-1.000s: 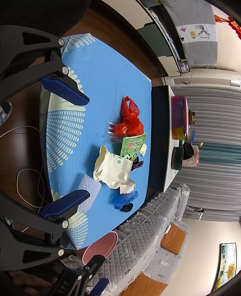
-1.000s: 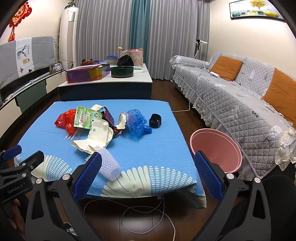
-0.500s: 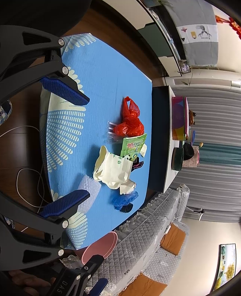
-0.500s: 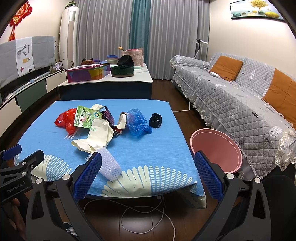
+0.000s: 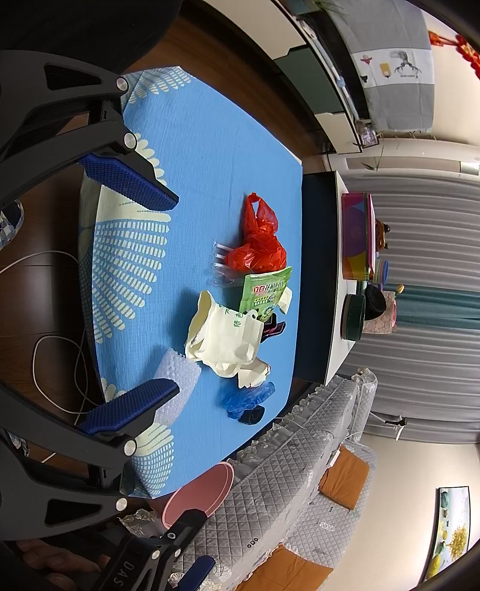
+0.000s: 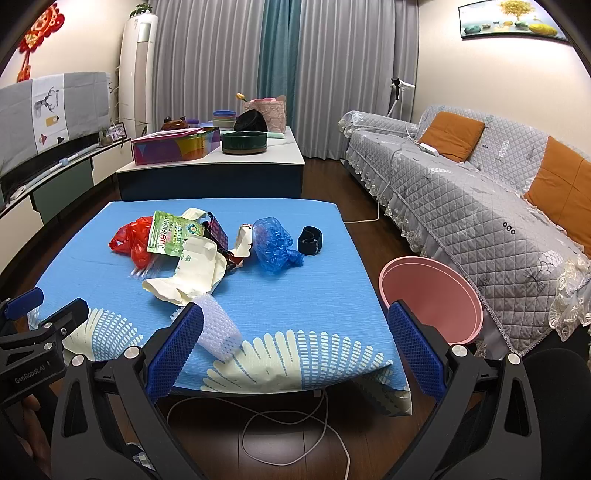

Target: Collect trash

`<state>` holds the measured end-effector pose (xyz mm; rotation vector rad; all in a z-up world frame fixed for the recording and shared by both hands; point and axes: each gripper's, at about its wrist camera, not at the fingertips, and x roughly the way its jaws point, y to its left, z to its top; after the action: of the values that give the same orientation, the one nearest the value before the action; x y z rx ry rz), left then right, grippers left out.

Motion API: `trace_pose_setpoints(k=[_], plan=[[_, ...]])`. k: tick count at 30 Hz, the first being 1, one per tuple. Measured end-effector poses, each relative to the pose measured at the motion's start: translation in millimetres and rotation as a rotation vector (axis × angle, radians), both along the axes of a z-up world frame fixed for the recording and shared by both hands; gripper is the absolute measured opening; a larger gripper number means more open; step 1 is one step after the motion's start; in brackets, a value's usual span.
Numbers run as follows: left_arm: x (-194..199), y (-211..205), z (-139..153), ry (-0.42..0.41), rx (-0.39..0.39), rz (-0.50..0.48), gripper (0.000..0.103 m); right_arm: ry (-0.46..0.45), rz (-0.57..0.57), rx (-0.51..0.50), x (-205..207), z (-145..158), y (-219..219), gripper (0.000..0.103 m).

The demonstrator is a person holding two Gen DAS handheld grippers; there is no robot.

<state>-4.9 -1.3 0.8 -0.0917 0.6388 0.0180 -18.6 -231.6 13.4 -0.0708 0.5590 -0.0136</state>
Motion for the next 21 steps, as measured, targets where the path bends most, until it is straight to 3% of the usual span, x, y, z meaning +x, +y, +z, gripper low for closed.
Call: trace_pose_setpoints(k=[17, 21], plan=[[0.1, 0.5, 0.6, 0.000, -0.001, 0.001, 0.089, -0.011, -0.014, -0.011, -0.5, 2.3, -2.9, 0.098], [0.0, 0.1, 0.6, 0.001, -0.004, -0.001, 0.089, -0.012, -0.016, 0.001, 0.2, 3.1, -5.2, 0.085]])
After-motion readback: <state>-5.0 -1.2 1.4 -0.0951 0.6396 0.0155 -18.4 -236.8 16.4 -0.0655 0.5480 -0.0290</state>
